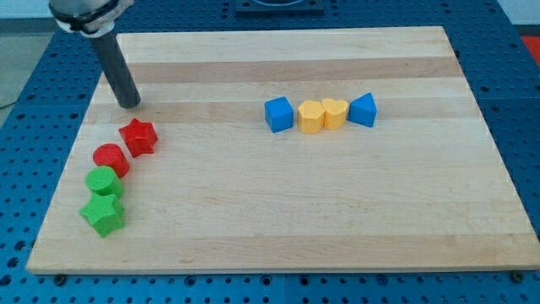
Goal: Push the red star towards the bottom center
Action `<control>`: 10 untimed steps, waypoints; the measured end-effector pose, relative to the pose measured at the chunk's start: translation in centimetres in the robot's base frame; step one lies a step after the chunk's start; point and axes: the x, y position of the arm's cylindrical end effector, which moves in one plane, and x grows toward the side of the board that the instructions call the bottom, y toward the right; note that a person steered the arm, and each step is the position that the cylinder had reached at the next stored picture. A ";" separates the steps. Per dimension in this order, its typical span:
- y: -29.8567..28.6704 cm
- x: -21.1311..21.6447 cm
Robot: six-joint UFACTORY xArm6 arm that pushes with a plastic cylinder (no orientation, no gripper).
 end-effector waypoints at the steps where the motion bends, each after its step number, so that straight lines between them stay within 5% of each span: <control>1: 2.6 1.9; 3: 7.5 4.2; 5: -0.9 1.9; 6: -2.1 4.6; 8: 5.8 7.1; 10: 7.5 5.7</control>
